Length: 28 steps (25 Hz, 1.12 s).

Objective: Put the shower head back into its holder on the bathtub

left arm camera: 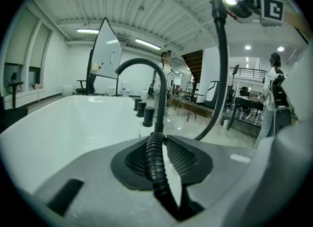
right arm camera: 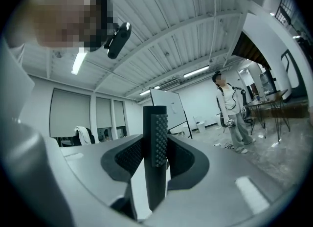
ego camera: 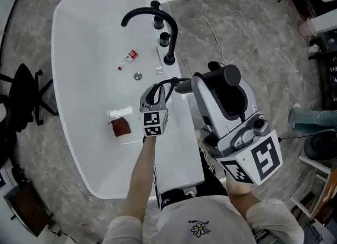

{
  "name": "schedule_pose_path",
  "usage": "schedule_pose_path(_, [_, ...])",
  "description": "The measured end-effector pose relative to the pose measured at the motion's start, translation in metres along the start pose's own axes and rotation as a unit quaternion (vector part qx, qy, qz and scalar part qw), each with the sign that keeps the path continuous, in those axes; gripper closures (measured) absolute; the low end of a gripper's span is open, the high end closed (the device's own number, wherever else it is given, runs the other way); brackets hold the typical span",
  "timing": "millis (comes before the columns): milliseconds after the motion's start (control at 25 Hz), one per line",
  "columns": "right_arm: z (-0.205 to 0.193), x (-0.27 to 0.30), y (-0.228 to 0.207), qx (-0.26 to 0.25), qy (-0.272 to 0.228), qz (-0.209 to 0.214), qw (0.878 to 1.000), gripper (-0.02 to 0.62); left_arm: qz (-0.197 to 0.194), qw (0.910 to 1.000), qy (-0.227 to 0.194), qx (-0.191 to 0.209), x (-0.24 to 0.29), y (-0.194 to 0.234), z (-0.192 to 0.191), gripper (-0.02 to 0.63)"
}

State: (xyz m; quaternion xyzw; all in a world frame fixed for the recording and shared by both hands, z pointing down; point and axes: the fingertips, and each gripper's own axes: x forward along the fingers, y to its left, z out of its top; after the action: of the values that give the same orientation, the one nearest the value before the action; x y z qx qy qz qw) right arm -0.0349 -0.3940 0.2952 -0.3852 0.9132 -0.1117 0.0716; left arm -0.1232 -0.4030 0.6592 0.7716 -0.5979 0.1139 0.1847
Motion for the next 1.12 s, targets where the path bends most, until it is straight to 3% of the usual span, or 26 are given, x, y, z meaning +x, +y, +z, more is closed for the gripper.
schedule_pose_path(240, [0.051, -0.006, 0.037, 0.003, -0.056, 0.039, 0.998, 0.456, 0.032, 0.9991, 0.006, -0.029, -0.037, 0.014, -0.014, 0.526])
schedule_pose_path(560, [0.104, -0.042, 0.104, -0.003, -0.101, 0.095, 0.990, 0.456, 0.035, 0.9973, -0.033, -0.056, -0.099, -0.019, 0.004, 0.533])
schedule_pose_path(840, [0.174, -0.105, 0.163, 0.001, -0.150, 0.139, 0.979, 0.456, 0.032, 0.9978, 0.017, -0.056, -0.135, -0.037, -0.022, 0.532])
schedule_pose_path(1120, [0.213, -0.168, 0.205, -0.044, -0.176, 0.156, 0.971, 0.456, 0.030, 0.9980, 0.048, -0.029, -0.157, -0.044, -0.044, 0.532])
